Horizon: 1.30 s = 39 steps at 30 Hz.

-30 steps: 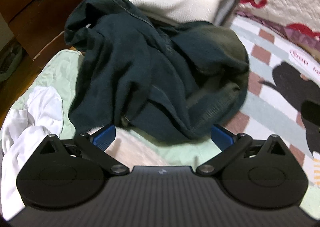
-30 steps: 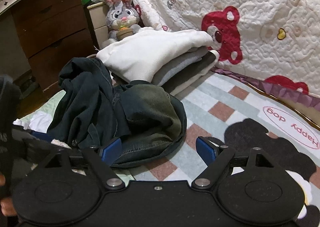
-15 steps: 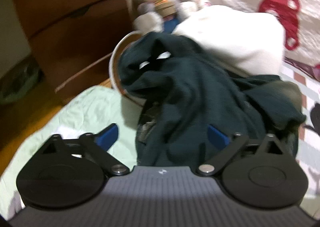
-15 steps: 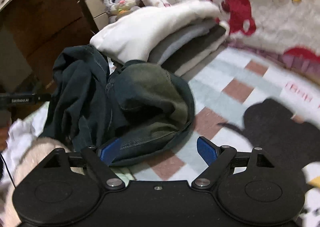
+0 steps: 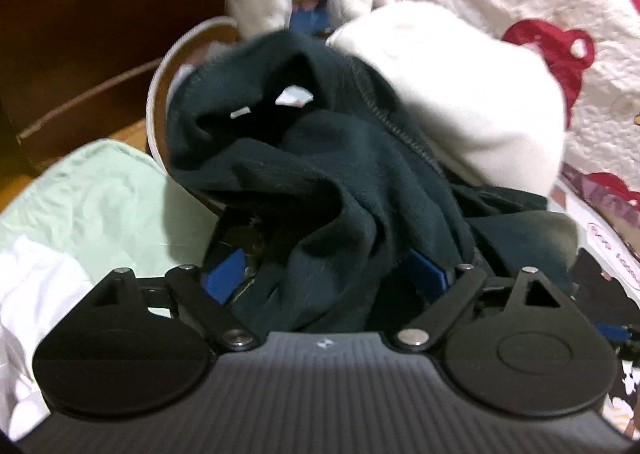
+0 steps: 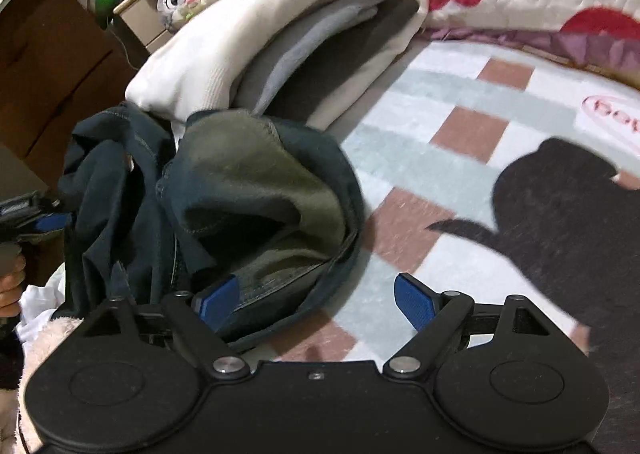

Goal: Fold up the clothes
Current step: 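Grasp the dark green jacket with the left gripper while the right gripper grasps it too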

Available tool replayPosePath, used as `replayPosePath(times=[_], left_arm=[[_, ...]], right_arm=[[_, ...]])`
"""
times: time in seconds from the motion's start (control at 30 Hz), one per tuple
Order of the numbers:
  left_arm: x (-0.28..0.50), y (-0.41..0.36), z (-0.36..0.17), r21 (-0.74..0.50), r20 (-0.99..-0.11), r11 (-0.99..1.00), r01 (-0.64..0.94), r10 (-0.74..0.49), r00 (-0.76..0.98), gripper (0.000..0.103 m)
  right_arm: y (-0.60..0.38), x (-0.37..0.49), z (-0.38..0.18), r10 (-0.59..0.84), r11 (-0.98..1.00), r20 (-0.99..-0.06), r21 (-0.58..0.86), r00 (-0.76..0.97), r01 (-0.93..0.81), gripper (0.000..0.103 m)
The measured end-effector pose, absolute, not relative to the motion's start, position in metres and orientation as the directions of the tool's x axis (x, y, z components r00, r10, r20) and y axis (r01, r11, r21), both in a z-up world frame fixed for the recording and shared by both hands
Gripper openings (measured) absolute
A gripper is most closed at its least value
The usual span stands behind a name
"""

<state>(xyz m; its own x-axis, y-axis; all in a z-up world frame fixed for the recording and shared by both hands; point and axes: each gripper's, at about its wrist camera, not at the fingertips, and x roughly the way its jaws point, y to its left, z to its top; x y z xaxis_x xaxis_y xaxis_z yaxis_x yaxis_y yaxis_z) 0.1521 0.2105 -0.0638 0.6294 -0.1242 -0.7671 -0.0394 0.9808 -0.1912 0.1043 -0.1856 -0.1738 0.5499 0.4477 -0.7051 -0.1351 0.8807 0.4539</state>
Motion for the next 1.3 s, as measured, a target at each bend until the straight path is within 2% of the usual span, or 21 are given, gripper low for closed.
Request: replayPosePath(times=[0.1,0.23,0.27,0.43,0.67,0.73,0.77,0.8,0.83,0.9,1.0,1.13,1.3], left_arm=[[0.166,0.211,-0.077,-0.206,-0.787,0.974,-0.089,-0.111,0.607,0.097],[0.175,0.214,-0.089,-0.251,-0.801,0.962,-0.111,-0.142,0.582,0.096],[0.176,0.214,-0.09,-0.256,-0.801,0.96,-0.112,-0.146,0.581,0.093],[0.178,0.214,-0.098,-0.281,-0.802,0.952,-0.118,-0.166,0.574,0.094],[0.179,0.212,-0.107,-0.311,-0.799,0.942,-0.126,-0.187,0.572,0.095],[0.172,0.208,-0.105,-0.296,-0.778,0.946,-0.13,-0.16,0.607,0.086],[0.168,0.206,-0.104,-0.288,-0.768,0.948,-0.132,-0.147,0.624,0.07],[0.165,0.204,-0.103,-0.281,-0.756,0.95,-0.134,-0.133,0.64,0.057],[0.161,0.202,-0.101,-0.269,-0.744,0.954,-0.135,-0.117,0.658,0.05],[0.154,0.196,-0.09,-0.225,-0.716,0.966,-0.13,-0.073,0.694,0.031],[0.138,0.181,-0.068,-0.101,-0.64,0.988,-0.115,0.025,0.768,0.021],[0.117,0.178,-0.044,-0.072,-0.575,0.992,-0.107,0.046,0.817,0.02],[0.09,0.175,-0.013,-0.036,-0.487,0.994,-0.1,0.07,0.871,0.02]], right_arm=[[-0.181,0.111,-0.187,0.445,0.874,-0.707,0.476,0.55,-0.095,0.088],[-0.179,0.117,-0.206,0.448,0.857,-0.704,0.514,0.551,-0.039,0.088],[-0.178,0.119,-0.211,0.449,0.853,-0.706,0.522,0.548,-0.026,0.088],[-0.17,0.142,-0.228,0.536,0.783,-0.672,0.622,0.512,-0.003,0.088],[-0.14,0.161,-0.235,0.398,0.888,-0.682,0.454,0.614,-0.07,0.094],[-0.128,0.162,-0.234,0.346,0.914,-0.687,0.399,0.64,-0.065,0.093],[-0.124,0.161,-0.231,0.328,0.924,-0.683,0.376,0.652,-0.07,0.088],[-0.122,0.158,-0.228,0.314,0.932,-0.677,0.355,0.666,-0.078,0.054],[-0.121,0.155,-0.222,0.294,0.939,-0.667,0.337,0.684,-0.075,0.04],[-0.132,0.14,-0.204,0.265,0.939,-0.613,0.34,0.745,-0.054,0.029],[-0.155,0.113,-0.17,0.206,0.935,-0.509,0.355,0.836,-0.014,0.021],[-0.18,0.076,-0.127,0.131,0.952,-0.405,0.307,0.905,0.0,0.018],[-0.189,0.039,-0.091,0.105,0.968,-0.324,0.251,0.94,-0.021,0.017]])
